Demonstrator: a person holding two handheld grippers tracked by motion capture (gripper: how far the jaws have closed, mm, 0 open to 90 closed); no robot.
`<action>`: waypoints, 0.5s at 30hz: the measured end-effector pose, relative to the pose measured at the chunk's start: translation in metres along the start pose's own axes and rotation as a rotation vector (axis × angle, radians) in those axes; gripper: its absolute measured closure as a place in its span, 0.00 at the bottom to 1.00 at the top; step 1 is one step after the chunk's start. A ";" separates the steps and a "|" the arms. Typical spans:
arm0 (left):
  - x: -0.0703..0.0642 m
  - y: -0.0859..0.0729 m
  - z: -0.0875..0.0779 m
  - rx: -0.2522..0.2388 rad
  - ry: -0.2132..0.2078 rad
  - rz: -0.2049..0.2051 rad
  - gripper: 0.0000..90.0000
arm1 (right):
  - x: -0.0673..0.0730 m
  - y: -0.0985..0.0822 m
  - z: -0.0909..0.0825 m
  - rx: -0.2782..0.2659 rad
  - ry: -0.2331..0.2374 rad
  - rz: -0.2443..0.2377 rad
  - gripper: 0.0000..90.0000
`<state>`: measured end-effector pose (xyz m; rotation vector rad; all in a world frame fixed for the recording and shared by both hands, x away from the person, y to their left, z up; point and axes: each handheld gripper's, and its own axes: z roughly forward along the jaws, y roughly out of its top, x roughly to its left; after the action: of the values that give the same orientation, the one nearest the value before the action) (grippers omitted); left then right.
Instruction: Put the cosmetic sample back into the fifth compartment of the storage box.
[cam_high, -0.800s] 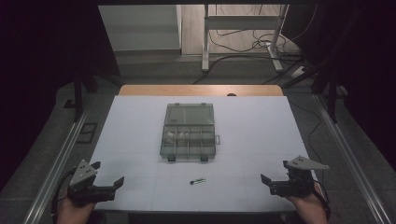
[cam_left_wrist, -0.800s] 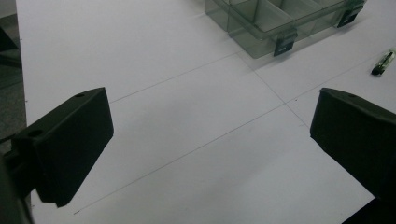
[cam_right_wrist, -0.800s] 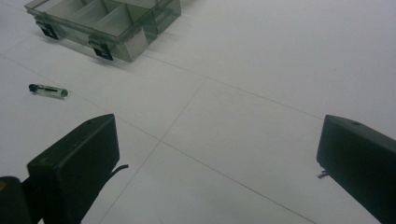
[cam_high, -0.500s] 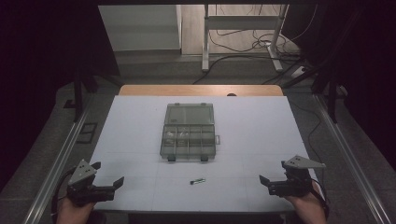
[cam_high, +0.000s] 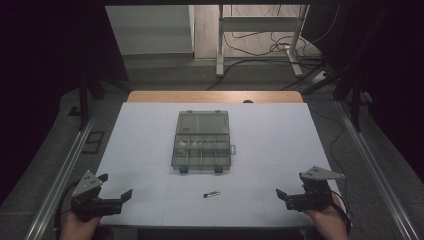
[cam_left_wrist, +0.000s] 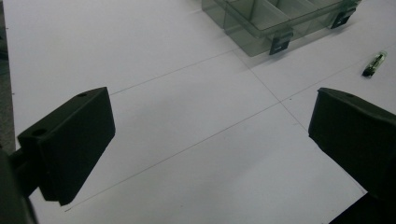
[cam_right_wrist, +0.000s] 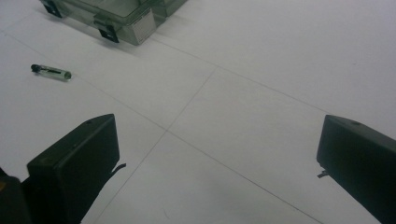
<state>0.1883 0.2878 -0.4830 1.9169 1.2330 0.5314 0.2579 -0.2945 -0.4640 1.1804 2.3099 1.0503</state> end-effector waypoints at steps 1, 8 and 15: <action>0.000 0.000 0.000 0.001 0.000 0.001 0.01 | 0.000 0.000 0.000 0.000 -0.001 -0.004 0.00; 0.000 0.000 0.001 0.005 -0.004 0.000 0.01 | 0.004 0.003 0.004 -0.029 0.032 -0.007 0.00; 0.001 0.000 0.001 0.008 -0.011 -0.001 0.01 | 0.009 0.005 0.012 -0.013 0.056 -0.025 0.00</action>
<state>0.1894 0.2879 -0.4834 1.9232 1.2313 0.5153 0.2620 -0.2802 -0.4679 1.1287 2.3498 1.1011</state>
